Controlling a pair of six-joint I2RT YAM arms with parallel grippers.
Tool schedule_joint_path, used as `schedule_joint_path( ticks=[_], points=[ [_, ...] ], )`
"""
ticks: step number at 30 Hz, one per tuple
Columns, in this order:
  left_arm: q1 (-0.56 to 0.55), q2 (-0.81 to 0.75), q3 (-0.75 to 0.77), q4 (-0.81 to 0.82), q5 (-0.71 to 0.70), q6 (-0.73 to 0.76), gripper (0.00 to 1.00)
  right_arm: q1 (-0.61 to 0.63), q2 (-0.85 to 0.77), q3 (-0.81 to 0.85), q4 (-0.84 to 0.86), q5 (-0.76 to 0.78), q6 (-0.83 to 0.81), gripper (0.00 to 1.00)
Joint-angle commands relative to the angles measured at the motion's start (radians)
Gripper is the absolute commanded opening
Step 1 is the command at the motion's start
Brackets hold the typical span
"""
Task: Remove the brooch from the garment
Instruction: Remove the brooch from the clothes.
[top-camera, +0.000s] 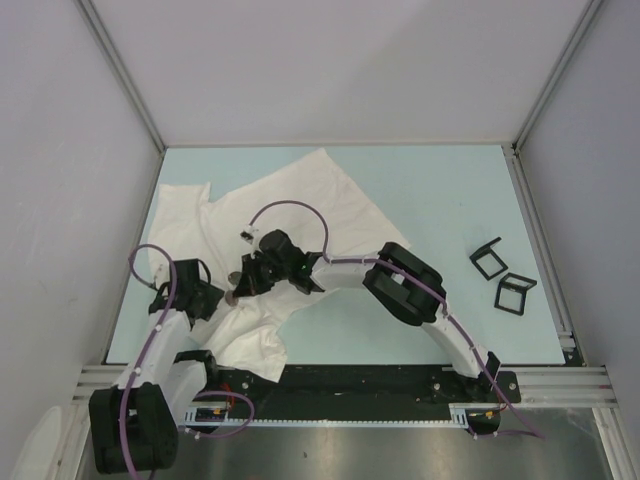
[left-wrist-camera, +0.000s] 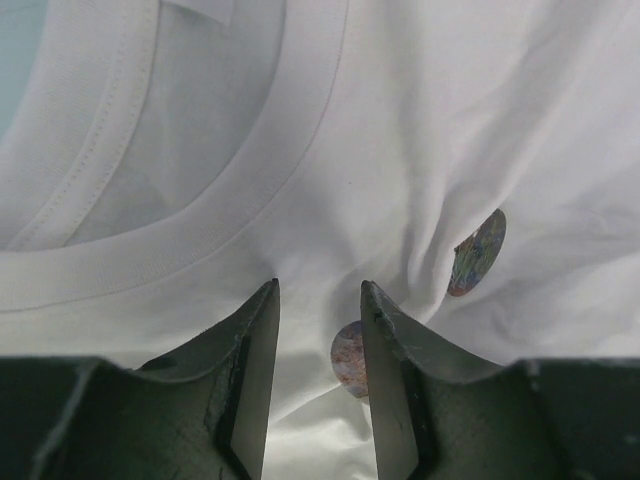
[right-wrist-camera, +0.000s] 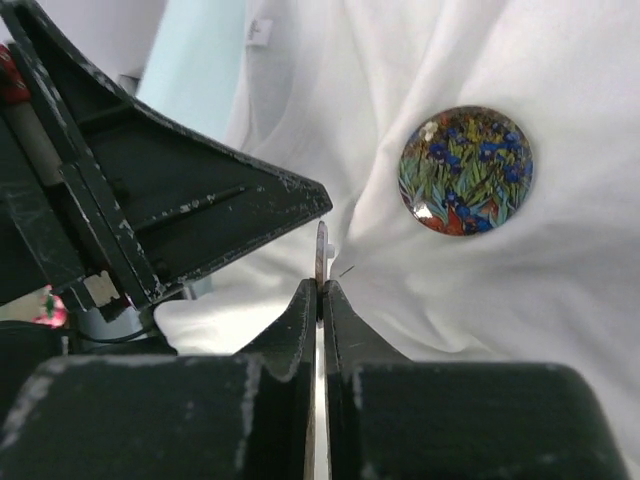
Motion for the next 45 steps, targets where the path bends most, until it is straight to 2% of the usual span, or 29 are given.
schedule_joint_path(
  ticks=[1, 6, 11, 21, 27, 33, 36, 39, 40, 42, 44, 45],
  points=[
    [0.013, -0.057, -0.017, -0.031, -0.019, -0.017, 0.42, -0.042, 0.054, -0.017, 0.165, -0.128, 0.155, 0.00],
    [0.013, -0.117, -0.005, -0.057, -0.037, -0.012, 0.44, -0.056, 0.126, -0.008, 0.317, -0.255, 0.287, 0.00],
    [0.015, -0.122, 0.024, -0.061, -0.042, 0.003, 0.48, -0.055, 0.170, -0.001, 0.384, -0.297, 0.359, 0.00],
    [0.016, -0.107, 0.075, -0.092, -0.062, 0.050, 0.50, -0.053, 0.213, 0.018, 0.533, -0.369, 0.453, 0.00],
    [0.016, -0.168, 0.155, -0.195, -0.169, 0.103, 0.54, -0.036, 0.220, 0.086, 0.536, -0.398, 0.444, 0.00],
    [0.013, -0.246, 0.224, -0.198, -0.174, 0.190, 0.64, -0.038, 0.155, 0.088, 0.454, -0.384, 0.363, 0.00],
    [0.013, -0.275, 0.251, -0.125, -0.078, 0.274, 0.66, -0.067, 0.094, 0.014, 0.437, -0.380, 0.334, 0.00],
    [0.010, -0.266, 0.273, -0.045, 0.097, 0.323, 0.63, -0.116, -0.029, -0.107, 0.359, -0.347, 0.234, 0.00],
    [0.006, -0.259, 0.271, 0.009, 0.209, 0.327, 0.60, -0.130, -0.099, -0.135, 0.331, -0.338, 0.194, 0.00],
    [-0.017, -0.236, 0.259, 0.084, 0.318, 0.324, 0.56, -0.167, -0.177, -0.184, 0.178, -0.305, 0.033, 0.00],
    [-0.059, -0.179, 0.261, 0.150, 0.428, 0.304, 0.57, -0.196, -0.294, -0.242, -0.004, -0.236, -0.077, 0.00],
    [-0.121, -0.156, 0.267, 0.161, 0.450, 0.301, 0.59, -0.207, -0.331, -0.264, -0.048, -0.207, -0.184, 0.00]
  ],
)
